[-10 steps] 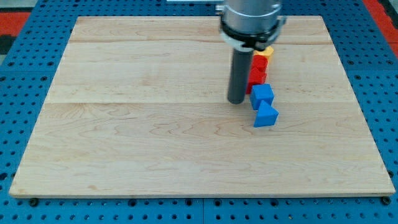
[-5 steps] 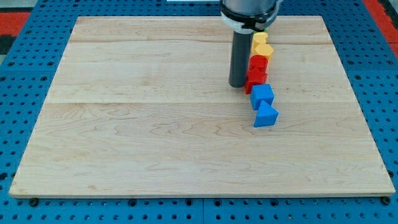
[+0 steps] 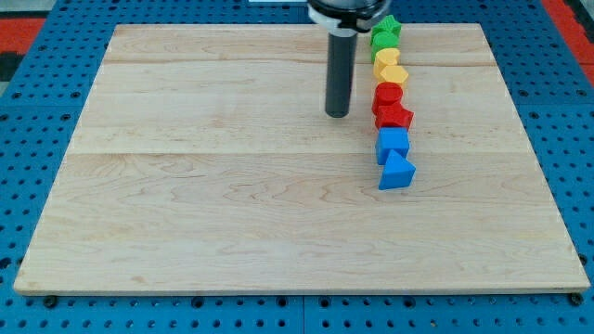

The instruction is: Adjust the blocks to form a vertical line

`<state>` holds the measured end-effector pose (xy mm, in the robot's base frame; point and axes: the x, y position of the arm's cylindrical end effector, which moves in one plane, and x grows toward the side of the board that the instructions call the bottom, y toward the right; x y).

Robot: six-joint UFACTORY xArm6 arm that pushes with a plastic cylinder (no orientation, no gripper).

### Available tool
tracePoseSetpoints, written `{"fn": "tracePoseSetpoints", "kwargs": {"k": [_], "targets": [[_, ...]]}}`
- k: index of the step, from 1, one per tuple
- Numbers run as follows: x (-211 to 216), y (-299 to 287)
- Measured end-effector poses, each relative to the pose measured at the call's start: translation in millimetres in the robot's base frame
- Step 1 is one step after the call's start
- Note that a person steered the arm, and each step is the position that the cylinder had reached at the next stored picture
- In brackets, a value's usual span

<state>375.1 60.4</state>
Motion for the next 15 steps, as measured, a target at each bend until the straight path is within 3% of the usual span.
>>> {"fn": "tracePoseSetpoints", "kwargs": {"k": [2, 6, 7, 8, 10, 12, 13, 15], "targets": [[-27.2, 10.1], [-20.1, 37.8], [-20.9, -0.2], [-33.6, -42.1], [-124.7, -19.0], [-149.7, 4.3], [-181.9, 17.6], [-177.5, 19.7]]}}
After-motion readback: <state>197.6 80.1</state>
